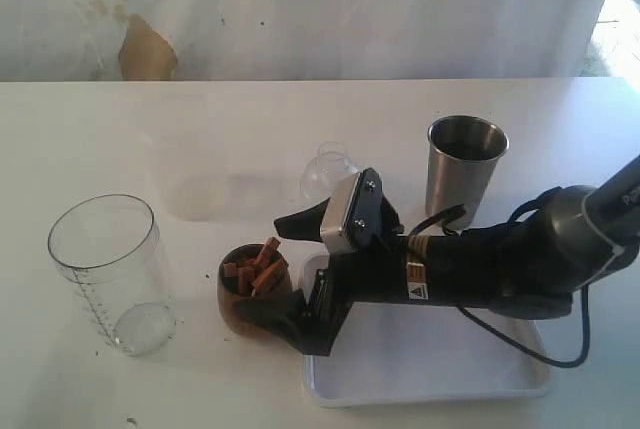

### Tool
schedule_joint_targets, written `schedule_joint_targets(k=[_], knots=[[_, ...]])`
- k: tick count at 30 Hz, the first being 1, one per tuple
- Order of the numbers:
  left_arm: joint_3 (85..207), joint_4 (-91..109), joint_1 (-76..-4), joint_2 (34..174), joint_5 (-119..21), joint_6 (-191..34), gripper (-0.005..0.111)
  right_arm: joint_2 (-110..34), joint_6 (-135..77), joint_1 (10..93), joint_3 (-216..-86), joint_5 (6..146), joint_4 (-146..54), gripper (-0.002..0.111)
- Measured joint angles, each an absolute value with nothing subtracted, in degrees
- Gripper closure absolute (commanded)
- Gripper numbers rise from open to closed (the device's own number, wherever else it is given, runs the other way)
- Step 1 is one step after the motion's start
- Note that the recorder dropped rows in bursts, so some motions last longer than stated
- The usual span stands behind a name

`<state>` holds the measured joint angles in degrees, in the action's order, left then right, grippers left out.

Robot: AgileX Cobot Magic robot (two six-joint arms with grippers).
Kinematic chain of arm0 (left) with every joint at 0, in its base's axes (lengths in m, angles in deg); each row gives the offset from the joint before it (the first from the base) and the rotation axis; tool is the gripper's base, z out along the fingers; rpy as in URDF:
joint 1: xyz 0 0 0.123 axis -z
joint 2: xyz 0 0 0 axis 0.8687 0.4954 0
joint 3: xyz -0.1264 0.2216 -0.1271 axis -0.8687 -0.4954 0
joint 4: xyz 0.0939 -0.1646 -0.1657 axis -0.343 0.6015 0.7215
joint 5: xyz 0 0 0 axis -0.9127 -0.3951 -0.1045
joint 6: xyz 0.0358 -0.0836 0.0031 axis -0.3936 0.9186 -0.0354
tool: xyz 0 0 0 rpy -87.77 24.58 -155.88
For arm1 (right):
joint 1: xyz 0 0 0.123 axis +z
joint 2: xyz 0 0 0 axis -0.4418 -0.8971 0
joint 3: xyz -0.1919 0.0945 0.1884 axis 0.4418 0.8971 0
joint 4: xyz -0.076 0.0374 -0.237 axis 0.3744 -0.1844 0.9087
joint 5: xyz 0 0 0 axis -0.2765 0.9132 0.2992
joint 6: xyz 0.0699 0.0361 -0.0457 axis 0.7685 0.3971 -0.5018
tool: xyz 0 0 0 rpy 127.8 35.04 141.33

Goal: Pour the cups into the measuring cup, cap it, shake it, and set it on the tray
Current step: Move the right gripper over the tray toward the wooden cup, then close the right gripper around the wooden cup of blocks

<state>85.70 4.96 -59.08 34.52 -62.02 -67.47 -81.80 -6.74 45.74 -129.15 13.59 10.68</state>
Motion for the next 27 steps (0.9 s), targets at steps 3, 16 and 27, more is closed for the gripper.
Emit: schedule_joint_targets(k=[3,16,27], knots=[[85.7,4.96,-59.08,34.52,-62.02,-67.47,0.107,-81.8,-6.74,45.74,-129.15,14.03,10.68,0.003],[85.7,4.96,-59.08,34.52,-62.02,-67.47,0.107,-81.8,-6.74,45.74,-129.74,16.28,11.0,0.003],[85.7,4.96,-59.08,34.52,-62.02,-67.47,0.107,-81.8,-6.74,45.74,-129.74,17.14,11.42,0.003]])
